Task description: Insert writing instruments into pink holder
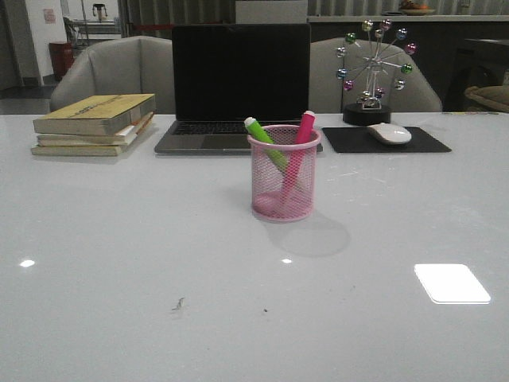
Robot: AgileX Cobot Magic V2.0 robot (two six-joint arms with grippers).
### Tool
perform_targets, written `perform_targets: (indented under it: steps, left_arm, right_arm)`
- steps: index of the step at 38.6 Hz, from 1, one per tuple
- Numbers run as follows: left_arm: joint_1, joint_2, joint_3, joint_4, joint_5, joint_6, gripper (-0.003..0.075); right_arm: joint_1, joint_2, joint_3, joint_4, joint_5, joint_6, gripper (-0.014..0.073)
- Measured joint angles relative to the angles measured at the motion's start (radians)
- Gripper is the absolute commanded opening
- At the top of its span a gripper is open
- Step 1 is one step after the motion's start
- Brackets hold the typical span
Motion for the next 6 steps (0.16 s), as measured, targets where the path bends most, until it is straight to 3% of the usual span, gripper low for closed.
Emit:
perform_targets:
  steps: [6]
  left_arm:
    - [0.000,0.000,0.000,0.000,0.000,0.000,0.0092]
  right_arm:
    - [0.000,0.000,0.000,0.000,0.000,0.000,0.0049]
